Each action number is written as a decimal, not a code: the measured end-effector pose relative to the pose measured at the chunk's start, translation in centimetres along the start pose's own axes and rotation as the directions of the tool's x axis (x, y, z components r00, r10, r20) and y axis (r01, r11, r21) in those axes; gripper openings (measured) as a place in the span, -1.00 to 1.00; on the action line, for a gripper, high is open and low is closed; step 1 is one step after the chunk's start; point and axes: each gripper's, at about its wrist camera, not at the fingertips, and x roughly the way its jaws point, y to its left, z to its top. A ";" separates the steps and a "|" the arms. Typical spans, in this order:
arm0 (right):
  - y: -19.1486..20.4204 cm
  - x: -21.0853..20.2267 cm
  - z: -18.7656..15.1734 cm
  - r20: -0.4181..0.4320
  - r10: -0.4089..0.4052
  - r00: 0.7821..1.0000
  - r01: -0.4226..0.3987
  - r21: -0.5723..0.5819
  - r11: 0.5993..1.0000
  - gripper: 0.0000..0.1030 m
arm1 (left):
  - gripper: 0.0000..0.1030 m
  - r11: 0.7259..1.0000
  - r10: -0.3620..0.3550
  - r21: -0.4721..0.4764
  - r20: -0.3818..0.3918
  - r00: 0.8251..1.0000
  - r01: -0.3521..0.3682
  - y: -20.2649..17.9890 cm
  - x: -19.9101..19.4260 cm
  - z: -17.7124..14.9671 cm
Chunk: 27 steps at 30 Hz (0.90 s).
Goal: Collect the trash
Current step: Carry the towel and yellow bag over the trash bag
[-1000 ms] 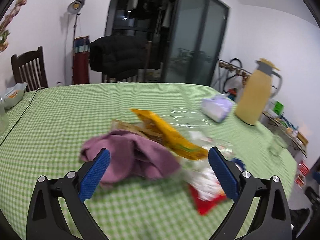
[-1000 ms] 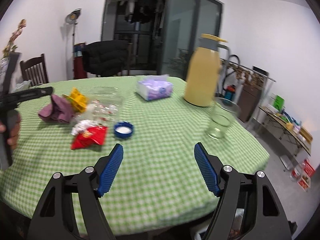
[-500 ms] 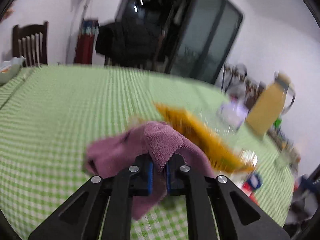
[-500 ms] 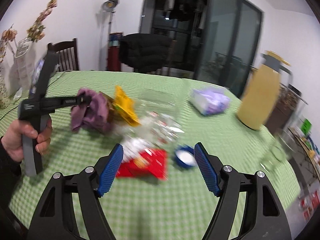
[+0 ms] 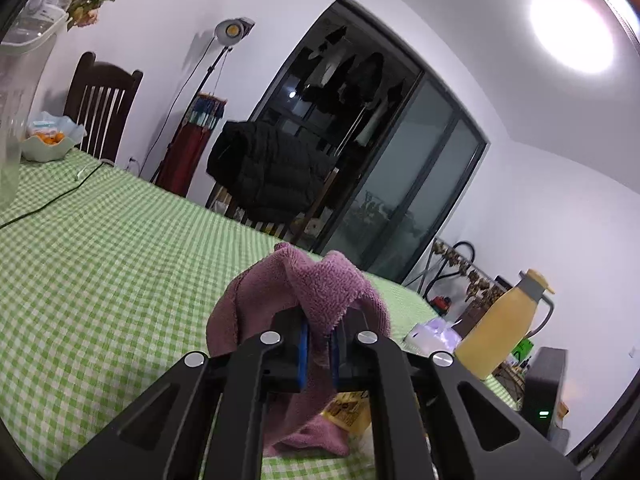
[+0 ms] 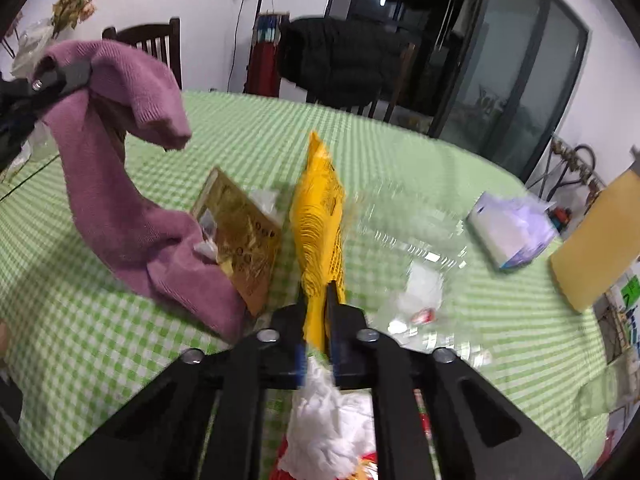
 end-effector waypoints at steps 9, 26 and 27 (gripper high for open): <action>-6.1 -14.5 -3.5 0.180 -0.139 0.974 0.133 0.045 0.990 -0.87 | -0.93 0.997 -0.077 0.025 0.044 0.996 0.076 -2.3 -2.9 2.6; -21.0 -27.7 -27.3 -0.040 -0.326 0.945 0.315 0.389 0.866 -0.87 | -0.94 0.893 -0.330 0.344 0.066 0.942 0.289 -24.6 -11.3 10.4; -21.5 -28.3 -28.9 -0.065 -0.330 0.942 0.328 0.401 0.856 -0.87 | -0.93 0.881 -0.351 0.354 0.049 0.935 0.313 -25.9 -11.8 9.9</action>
